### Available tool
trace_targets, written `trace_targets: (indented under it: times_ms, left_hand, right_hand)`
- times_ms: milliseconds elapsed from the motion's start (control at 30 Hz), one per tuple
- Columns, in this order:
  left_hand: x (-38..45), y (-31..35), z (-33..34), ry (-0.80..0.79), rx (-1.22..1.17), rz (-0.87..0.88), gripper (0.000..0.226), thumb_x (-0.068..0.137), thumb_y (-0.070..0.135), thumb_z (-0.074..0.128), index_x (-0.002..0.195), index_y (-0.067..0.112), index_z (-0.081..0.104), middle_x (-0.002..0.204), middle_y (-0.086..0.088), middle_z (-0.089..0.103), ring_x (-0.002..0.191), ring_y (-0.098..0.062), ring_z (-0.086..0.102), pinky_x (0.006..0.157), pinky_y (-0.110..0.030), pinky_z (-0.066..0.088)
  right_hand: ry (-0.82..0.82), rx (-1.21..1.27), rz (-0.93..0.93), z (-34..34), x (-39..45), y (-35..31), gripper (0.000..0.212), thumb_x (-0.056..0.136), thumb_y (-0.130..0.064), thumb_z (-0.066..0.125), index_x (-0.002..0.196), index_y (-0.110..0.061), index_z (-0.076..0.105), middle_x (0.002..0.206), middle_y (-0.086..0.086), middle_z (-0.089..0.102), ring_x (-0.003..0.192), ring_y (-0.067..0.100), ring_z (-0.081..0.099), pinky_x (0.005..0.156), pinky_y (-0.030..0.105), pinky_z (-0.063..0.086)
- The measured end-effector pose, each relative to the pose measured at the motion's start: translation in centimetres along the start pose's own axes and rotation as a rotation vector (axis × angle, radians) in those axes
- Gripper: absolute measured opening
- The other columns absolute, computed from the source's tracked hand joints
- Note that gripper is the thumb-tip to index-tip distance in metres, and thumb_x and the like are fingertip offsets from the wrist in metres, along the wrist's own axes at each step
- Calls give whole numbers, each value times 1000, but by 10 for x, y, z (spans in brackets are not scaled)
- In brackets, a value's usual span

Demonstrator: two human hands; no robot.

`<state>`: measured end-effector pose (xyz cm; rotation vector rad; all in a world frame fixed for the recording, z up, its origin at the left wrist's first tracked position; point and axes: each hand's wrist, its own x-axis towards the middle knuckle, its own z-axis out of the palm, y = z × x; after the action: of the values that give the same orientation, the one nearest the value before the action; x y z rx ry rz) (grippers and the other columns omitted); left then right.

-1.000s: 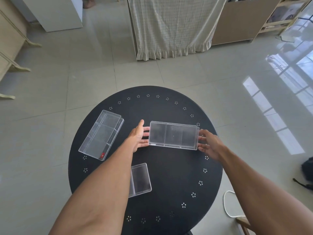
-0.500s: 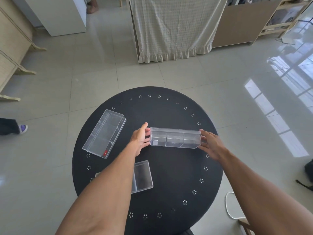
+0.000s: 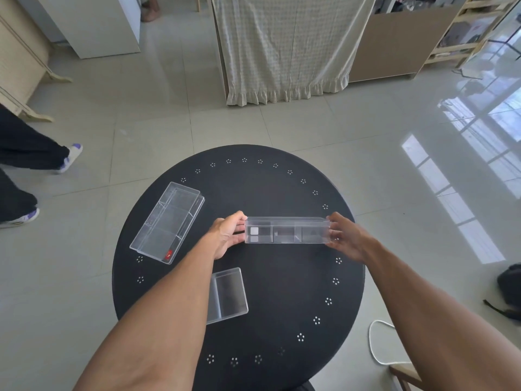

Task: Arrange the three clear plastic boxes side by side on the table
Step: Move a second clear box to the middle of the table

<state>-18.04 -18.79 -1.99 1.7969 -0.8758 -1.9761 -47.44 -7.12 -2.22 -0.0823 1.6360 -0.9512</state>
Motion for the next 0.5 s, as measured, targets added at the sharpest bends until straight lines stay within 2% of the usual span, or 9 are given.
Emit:
trace_targets:
  times_ms: [33, 133, 233, 267, 400, 500]
  left_hand:
    - [1, 1, 0, 1, -10, 9, 18, 92, 17, 66, 102, 5, 74, 113, -14, 76, 88, -22, 75, 65, -26, 61]
    - [5, 0, 1, 22, -20, 34, 22, 91, 10, 67, 111, 4, 74, 122, -17, 73, 106, -32, 76, 88, -33, 62]
    - [8, -6, 5, 45, -41, 55, 23, 89, 3, 71, 111, 10, 73, 125, -14, 73, 114, -32, 74, 95, -35, 61]
    - [9, -8, 5, 52, -39, 61, 24, 88, 2, 72, 110, 11, 73, 125, -13, 74, 115, -31, 74, 96, -35, 61]
    - [12, -18, 8, 74, -24, 95, 29, 85, -2, 73, 110, 13, 73, 123, -13, 75, 120, -27, 72, 100, -38, 60]
    - [13, -25, 8, 86, -11, 108, 36, 83, -3, 75, 115, 11, 73, 124, -12, 75, 119, -25, 72, 97, -36, 61]
  right_hand:
    - [10, -12, -24, 1, 2, -1, 16, 104, -18, 64, 98, -5, 71, 85, 9, 74, 77, 24, 70, 75, 34, 58]
    - [59, -41, -99, 6, 9, -2, 17, 101, -10, 62, 88, -5, 72, 88, 12, 77, 77, 26, 73, 75, 31, 61]
    - [75, -100, -172, 9, 16, 1, 20, 99, -5, 62, 89, -2, 79, 98, 14, 78, 83, 28, 77, 70, 23, 65]
    - [73, -117, -193, 10, 17, 2, 21, 100, -5, 63, 90, -5, 82, 102, 16, 81, 91, 29, 77, 74, 24, 66]
    - [88, -189, -241, 13, 20, 7, 28, 100, -7, 65, 97, -24, 87, 123, 21, 85, 109, 32, 80, 108, 45, 64]
    - [121, -263, -239, 13, 21, 8, 37, 99, -3, 60, 117, -20, 88, 123, 14, 86, 126, 34, 79, 119, 49, 58]
